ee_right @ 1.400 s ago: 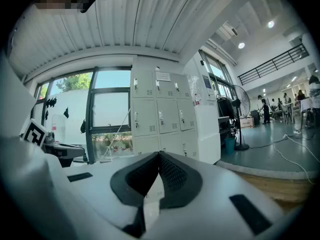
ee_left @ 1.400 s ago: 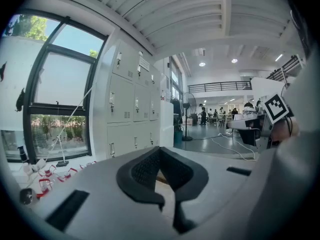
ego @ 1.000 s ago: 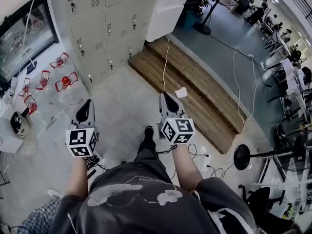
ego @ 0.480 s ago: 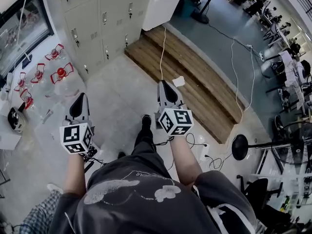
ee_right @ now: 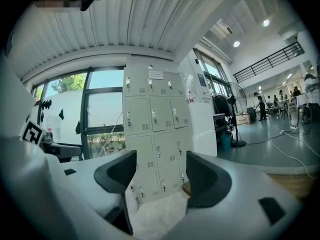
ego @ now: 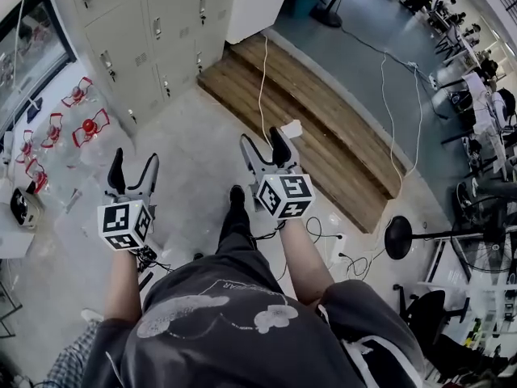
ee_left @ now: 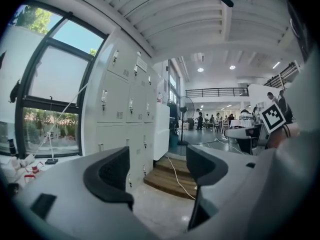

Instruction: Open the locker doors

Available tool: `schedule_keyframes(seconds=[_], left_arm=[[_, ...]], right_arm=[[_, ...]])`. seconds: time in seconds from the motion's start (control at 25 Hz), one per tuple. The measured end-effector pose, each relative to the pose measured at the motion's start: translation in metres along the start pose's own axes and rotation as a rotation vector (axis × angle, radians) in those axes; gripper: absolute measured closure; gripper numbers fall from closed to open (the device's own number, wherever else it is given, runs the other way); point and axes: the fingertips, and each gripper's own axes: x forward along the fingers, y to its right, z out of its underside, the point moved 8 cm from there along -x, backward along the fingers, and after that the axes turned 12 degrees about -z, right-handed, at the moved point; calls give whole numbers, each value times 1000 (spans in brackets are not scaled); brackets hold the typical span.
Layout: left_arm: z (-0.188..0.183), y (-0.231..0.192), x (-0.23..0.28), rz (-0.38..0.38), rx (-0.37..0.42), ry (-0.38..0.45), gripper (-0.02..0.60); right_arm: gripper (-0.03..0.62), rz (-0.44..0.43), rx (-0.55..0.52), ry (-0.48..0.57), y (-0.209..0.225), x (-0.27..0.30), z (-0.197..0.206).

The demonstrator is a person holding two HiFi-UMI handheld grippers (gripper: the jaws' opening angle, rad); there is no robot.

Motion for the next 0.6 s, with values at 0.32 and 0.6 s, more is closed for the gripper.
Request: schedule_keyframes(seconds=[0.32, 0.6], left_arm=[[1, 35, 105, -18, -10, -62, 213], [-26, 82, 206, -57, -32, -62, 212]], right_arm=[[293, -14, 46, -49, 100, 61, 4], [293, -87, 42, -60, 205, 126, -31]])
